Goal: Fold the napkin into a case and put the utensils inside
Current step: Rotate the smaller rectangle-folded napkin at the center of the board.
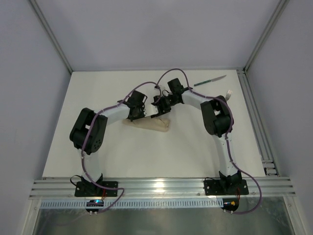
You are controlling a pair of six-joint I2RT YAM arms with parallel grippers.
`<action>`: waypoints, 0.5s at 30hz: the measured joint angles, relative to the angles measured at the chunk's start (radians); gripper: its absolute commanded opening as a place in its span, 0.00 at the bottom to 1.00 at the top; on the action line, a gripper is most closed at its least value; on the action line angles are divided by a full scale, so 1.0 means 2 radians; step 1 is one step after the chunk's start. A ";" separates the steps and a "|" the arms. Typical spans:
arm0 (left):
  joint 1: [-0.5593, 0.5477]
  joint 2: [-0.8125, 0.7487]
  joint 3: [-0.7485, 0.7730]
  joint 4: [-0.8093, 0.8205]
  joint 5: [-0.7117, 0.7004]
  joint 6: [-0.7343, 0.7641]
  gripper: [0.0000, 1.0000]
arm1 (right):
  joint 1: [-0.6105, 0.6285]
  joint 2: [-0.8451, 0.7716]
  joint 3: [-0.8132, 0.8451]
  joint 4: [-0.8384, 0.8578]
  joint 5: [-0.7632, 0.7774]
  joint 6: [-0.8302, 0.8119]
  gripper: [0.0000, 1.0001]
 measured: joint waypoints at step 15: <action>0.004 -0.002 -0.004 0.017 0.030 -0.001 0.04 | 0.014 -0.006 -0.058 0.036 -0.033 0.090 0.47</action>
